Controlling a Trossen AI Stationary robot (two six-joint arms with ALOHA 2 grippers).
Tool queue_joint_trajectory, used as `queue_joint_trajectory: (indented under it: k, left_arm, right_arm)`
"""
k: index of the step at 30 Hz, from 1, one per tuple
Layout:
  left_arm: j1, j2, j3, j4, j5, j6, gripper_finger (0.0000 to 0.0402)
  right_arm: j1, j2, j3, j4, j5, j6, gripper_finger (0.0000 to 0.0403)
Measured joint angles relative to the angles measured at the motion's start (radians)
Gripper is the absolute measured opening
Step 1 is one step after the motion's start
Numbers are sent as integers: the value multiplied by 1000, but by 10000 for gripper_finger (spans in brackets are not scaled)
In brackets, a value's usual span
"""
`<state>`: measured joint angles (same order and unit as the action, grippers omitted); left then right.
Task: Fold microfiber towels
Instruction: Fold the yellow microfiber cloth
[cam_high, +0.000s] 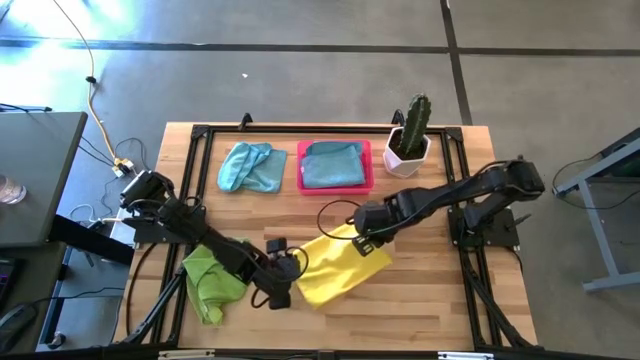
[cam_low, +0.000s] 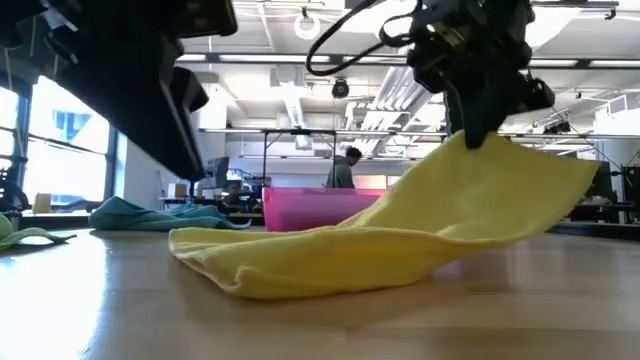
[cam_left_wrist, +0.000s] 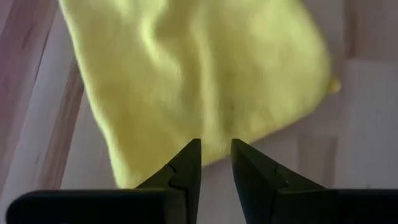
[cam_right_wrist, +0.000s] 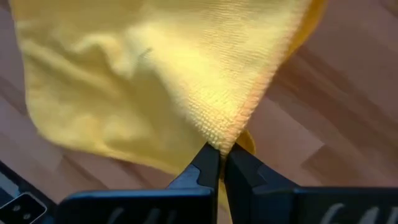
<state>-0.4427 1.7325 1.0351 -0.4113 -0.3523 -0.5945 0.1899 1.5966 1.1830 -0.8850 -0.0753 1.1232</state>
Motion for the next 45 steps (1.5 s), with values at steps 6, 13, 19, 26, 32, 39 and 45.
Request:
queue_joint_trajectory:
  k: [6, 13, 19, 26, 32, 39, 45]
  left_arm:
    - [-17, 0, 0, -104, -3, -50, 78]
    - [-74, -1, 0, -173, -4, -57, 78]
    - [-139, -1, 0, -199, -34, -49, 78]
    - [-205, -1, 0, -206, -64, -31, 78]
    - [-221, -1, 0, -238, -86, -31, 78]
    - [-221, -1, -2, -242, -117, -39, 78]
    - [-230, -2, -2, -249, -117, -49, 78]
  right_arm:
    - [47, 170, 184, -28, -13, 2, 0]
    - [78, 378, 468, -118, -35, -3, 0]
    - [95, 547, 699, -179, -39, -25, 0]
    - [109, 701, 887, -191, -60, -46, 0]
    - [115, 733, 1046, -450, -53, -74, 0]
    - [112, 726, 1154, -667, 48, -22, 0]
    - [112, 721, 1124, -557, 25, 11, 0]
